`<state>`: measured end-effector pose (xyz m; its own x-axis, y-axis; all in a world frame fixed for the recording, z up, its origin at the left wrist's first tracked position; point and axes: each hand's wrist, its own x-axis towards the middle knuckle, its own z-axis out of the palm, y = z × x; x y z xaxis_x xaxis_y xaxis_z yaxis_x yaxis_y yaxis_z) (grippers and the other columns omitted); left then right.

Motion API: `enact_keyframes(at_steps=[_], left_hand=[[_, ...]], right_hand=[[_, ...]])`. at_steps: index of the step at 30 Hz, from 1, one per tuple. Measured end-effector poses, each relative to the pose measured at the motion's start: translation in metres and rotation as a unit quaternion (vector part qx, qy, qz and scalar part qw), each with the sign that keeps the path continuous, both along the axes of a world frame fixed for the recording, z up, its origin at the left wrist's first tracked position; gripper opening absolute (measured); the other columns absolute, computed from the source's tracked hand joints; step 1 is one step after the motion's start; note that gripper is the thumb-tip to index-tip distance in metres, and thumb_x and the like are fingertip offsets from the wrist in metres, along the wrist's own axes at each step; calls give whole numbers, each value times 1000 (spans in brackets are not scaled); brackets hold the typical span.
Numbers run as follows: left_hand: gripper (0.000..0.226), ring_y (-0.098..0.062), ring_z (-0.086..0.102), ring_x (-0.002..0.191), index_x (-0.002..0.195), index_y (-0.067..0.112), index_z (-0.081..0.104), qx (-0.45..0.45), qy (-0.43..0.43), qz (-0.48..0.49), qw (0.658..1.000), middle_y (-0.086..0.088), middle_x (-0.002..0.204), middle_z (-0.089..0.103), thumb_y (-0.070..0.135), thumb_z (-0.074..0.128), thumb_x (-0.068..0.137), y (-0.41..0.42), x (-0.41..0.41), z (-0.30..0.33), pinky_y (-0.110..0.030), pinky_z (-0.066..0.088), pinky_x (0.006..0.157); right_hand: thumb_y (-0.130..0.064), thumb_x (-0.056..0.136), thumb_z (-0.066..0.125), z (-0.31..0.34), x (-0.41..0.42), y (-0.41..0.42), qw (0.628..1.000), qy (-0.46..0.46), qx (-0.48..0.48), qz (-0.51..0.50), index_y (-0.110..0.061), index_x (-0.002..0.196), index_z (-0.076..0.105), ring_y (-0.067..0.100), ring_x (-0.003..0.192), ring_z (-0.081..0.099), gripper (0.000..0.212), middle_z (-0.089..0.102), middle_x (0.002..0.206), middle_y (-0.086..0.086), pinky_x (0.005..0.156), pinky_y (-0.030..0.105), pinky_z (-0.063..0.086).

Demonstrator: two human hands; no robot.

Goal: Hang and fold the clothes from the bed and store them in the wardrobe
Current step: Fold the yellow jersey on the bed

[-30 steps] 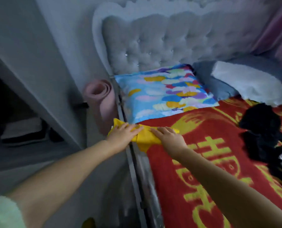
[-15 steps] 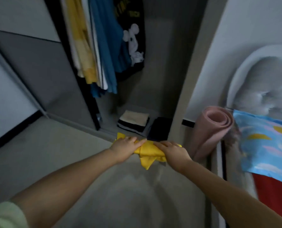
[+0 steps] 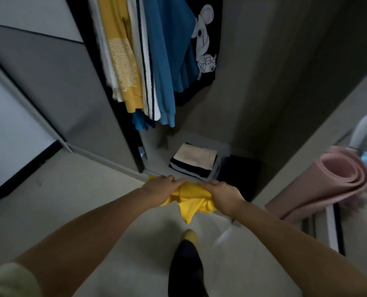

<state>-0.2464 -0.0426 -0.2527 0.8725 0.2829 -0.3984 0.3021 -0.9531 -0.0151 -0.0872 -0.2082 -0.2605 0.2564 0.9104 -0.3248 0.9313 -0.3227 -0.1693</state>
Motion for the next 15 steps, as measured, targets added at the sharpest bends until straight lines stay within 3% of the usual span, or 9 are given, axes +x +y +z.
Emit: enact_keyframes(at_steps=[5,11,15], left_hand=[[74,-37,47,119,153,27,7,-7,43,-18,999,-15,139,40,14,49,94,75,88,-43,-43,42,87],[72,-37,51,118,153,26,7,-13,63,-42,997,-16,142,38,9,44,94,167,198,-106,-44,46,90],[72,-36,56,107,153,22,9,1,51,-76,996,-15,129,46,9,45,93,226,276,-175,-41,45,82]], right_hand=[[-9,92,46,-50,78,72,998,36,-21,-39,-36,151,21,30,123,50,69,42,143,3,88,39,50],[-18,93,51,-108,183,170,995,26,-79,-50,-35,150,24,34,119,54,65,42,142,7,89,39,49],[-19,97,46,-163,256,229,994,-9,-92,-56,-32,151,22,34,119,54,61,41,143,10,91,40,49]])
